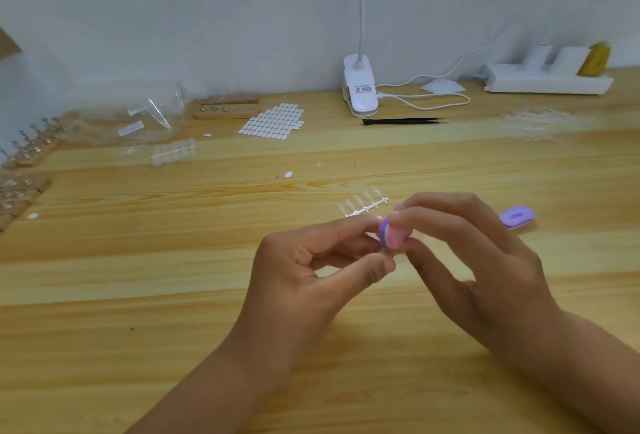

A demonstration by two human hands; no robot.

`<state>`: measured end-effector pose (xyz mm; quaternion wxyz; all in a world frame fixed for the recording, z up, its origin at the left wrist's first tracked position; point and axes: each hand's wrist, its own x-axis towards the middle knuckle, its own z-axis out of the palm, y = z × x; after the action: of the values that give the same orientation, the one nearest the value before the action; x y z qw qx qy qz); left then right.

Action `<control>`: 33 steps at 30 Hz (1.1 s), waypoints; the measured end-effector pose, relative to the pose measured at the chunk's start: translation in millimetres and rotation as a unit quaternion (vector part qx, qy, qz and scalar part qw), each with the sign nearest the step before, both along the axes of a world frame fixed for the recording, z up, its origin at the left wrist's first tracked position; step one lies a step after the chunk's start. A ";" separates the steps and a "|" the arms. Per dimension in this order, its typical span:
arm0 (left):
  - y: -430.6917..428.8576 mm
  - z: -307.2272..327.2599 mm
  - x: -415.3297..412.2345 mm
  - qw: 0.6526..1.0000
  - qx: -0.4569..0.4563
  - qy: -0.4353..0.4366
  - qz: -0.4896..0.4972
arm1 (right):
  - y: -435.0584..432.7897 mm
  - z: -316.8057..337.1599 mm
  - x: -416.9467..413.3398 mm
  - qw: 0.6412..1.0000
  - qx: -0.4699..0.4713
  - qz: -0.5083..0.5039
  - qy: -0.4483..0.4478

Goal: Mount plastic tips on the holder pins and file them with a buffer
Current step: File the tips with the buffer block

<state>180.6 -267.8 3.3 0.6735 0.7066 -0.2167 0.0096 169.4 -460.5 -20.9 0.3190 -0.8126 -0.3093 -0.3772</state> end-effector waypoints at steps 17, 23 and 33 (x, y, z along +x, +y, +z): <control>1.9 -1.0 0.6 1.000 -0.017 0.003 -0.007 | -9.5 0.5 3.2 0.999 -0.009 -0.033 0.028; 0.7 -0.9 2.1 0.998 -0.033 0.015 -0.042 | -2.0 2.8 -2.8 1.000 0.007 -0.011 0.002; 0.9 0.0 6.3 0.988 -0.103 0.088 -0.078 | -4.8 1.2 -1.6 1.000 -0.010 -0.024 -0.008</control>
<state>186.9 -266.9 3.3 0.7578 0.6124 -0.2094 -0.0831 167.8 -465.3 -19.7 0.2988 -0.8198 -0.2961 -0.3885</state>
